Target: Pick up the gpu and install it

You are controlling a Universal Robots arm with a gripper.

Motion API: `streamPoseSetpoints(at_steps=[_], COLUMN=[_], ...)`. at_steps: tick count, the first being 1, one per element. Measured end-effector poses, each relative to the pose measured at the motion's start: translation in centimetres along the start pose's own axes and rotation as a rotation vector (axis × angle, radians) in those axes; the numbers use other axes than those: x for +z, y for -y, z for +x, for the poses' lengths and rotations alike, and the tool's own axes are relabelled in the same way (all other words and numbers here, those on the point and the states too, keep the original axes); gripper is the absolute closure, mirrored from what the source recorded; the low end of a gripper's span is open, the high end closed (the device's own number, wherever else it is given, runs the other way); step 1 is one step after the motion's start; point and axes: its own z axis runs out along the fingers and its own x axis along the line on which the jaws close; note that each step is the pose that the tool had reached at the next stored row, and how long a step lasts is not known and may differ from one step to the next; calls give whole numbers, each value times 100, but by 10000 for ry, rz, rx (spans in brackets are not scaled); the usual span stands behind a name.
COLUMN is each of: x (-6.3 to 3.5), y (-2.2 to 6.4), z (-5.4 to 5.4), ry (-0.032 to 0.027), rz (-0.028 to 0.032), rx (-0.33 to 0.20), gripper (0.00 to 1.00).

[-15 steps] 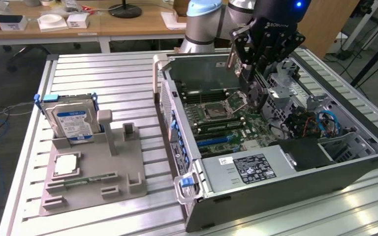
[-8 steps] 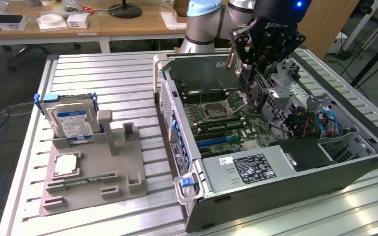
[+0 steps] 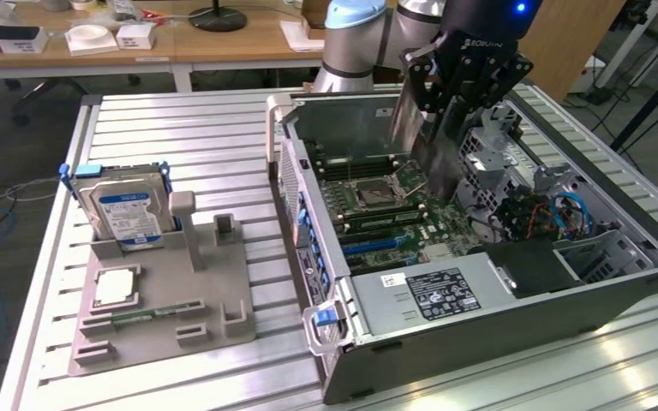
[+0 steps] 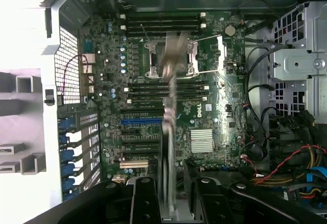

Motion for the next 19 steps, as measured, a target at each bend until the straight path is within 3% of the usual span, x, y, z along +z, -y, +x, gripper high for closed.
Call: streamPoseSetpoints(at_steps=[19], x=[0], y=[0], z=[0], ry=[-10], rz=[1], rx=[1], gripper=[66])
